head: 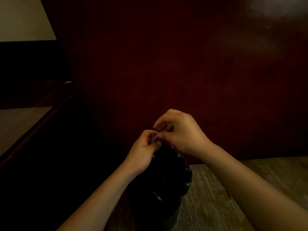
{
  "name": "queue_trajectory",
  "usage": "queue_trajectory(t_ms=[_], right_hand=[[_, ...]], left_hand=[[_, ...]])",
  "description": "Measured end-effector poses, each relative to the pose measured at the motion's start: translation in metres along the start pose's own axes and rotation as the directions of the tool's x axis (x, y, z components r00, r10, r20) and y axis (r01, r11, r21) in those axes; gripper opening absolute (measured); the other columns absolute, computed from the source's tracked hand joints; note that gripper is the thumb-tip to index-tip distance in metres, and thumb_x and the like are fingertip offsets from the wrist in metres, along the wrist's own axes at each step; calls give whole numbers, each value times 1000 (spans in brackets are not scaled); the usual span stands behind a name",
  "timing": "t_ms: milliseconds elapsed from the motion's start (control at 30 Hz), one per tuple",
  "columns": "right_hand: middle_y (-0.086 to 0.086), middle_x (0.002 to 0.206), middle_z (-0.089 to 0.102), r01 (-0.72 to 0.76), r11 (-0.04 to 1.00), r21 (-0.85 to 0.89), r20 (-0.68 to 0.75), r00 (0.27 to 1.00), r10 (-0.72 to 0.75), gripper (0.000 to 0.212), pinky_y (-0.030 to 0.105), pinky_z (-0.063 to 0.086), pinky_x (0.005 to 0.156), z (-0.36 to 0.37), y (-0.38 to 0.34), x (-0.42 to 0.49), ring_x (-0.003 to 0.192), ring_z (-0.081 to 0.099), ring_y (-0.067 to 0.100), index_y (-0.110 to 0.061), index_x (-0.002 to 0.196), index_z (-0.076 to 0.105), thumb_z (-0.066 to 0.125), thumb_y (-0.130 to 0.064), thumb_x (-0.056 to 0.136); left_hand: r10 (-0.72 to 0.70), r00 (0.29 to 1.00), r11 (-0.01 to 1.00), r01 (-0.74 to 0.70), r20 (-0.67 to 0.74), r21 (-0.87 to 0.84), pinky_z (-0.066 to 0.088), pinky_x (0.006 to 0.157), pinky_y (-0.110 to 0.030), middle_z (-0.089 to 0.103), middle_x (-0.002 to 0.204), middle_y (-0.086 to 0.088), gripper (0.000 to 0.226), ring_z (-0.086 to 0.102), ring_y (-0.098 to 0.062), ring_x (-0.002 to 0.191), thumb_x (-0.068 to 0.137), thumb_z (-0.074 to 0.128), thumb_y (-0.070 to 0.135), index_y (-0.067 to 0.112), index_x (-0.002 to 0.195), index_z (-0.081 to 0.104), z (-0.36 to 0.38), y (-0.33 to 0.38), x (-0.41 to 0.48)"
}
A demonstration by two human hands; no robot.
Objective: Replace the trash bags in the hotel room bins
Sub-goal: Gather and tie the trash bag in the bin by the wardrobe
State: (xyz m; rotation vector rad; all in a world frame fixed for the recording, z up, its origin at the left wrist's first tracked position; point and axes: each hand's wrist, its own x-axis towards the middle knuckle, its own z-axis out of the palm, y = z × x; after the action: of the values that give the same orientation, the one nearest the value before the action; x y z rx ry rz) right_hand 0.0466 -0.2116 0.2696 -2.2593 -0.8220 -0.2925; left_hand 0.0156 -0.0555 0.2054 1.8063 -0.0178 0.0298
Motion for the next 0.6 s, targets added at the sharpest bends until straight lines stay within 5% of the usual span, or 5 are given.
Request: queue_trajectory(t_ms=[100,200,300,467,600], right_hand=[[-10,96,57,42,999,-13,0,999,-42,21,24,54,70,9,-4,2,79,60,4,-25,95,71,78,-11,82],[-9,97,58,15,998,57,-32,999,-13,17,19,52,70,10,3,-3,81,61,4,-22,94,71,77,-11,83],[-7,100,61,-4,976,217,-49,999,15,16,23,58,72,15,12,-16,83,68,6,-16,91,72,76,-3,82],[-5,101,62,2,955,298,-125,991,37,18,24,58,70,25,18,-18,79,69,8,-12,87,71,77,3,80],[-4,111,63,69,964,258,-126,991,-37,17,25,59,77,28,19,-17,87,69,6,-12,92,73,77,0,80]], left_hand=[[8,978,990,-37,207,139,53,73,-30,66,107,7,38,66,-9,94,83,68,30,32,118,54,1,6,1],[126,989,953,-142,76,268,52,69,-46,71,86,5,7,67,-14,78,94,60,33,34,94,67,-2,6,5],[127,990,964,-137,58,227,42,56,-40,62,63,7,22,56,-13,58,95,60,26,32,75,67,-5,2,7],[92,988,976,-114,123,187,55,73,-33,73,90,5,14,68,-11,87,79,78,28,29,91,70,0,0,4],[74,997,989,-74,5,124,37,47,-16,59,50,13,29,53,0,48,92,64,14,26,66,64,3,5,3]])
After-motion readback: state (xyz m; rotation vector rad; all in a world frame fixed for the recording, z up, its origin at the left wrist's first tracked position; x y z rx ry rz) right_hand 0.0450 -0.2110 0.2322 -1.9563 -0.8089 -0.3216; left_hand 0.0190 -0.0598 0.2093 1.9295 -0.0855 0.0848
